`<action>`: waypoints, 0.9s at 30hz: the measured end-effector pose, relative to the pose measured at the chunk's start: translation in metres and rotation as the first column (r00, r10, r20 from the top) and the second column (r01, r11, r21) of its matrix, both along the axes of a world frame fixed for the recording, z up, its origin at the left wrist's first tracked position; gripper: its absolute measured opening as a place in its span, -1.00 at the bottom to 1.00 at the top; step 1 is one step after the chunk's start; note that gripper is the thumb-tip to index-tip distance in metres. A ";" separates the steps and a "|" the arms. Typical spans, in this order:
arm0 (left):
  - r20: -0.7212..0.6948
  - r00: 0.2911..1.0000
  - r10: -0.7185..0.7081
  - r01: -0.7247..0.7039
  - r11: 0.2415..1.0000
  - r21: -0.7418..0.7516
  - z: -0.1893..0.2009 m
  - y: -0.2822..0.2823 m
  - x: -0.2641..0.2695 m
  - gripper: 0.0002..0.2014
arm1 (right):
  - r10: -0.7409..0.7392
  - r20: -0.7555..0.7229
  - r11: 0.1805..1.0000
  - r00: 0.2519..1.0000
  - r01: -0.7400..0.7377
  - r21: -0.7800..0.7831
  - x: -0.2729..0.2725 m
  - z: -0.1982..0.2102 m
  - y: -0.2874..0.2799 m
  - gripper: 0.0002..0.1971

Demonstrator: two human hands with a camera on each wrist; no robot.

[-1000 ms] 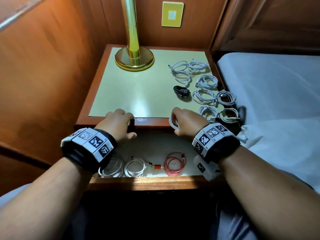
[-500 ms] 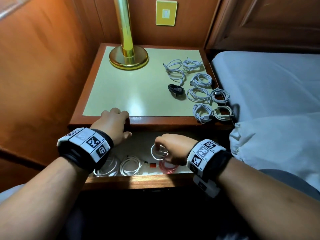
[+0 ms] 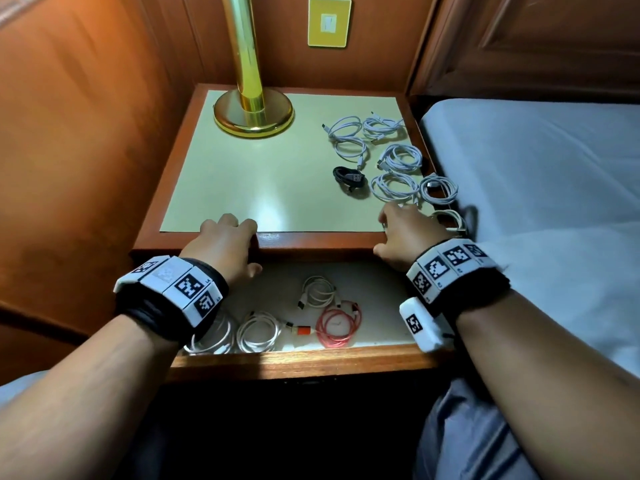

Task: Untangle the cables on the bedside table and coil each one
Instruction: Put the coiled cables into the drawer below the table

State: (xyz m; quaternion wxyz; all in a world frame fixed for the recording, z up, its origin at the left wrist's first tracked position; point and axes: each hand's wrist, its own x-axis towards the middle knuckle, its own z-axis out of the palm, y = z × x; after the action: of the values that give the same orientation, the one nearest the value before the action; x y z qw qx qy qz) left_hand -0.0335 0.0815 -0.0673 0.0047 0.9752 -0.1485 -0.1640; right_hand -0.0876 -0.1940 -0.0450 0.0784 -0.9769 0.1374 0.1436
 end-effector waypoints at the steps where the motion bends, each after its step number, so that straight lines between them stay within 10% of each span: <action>1: 0.005 1.000 0.000 0.000 1.000 0.000 0.000 0.000 -0.001 -0.53 | 0.020 0.003 1.000 1.000 -0.020 -0.003 -0.001 -0.004 0.001 -0.58; 13: 0.038 0.998 0.045 -0.045 0.999 -0.009 -0.002 -0.006 -0.006 -0.59 | 0.267 0.041 0.894 0.963 -0.263 0.362 -0.041 0.016 0.002 -0.71; 21: 0.097 0.992 0.078 -0.076 0.997 -0.020 0.000 -0.018 -0.005 -0.67 | 0.311 -0.305 0.932 0.900 -0.227 0.282 -0.062 0.000 -0.006 -0.70; 27: 0.119 0.987 0.108 -0.098 0.991 -0.093 0.000 -0.017 -0.003 -0.67 | -0.125 0.218 0.966 0.968 0.068 0.251 -0.044 0.028 -0.047 -0.81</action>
State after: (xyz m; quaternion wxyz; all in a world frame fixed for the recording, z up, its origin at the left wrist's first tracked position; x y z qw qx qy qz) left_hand -0.0365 0.0642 -0.0669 0.0462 0.9888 -0.1048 -0.0962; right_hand -0.1320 -0.2407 -0.0169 0.2189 -0.9623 0.1565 0.0399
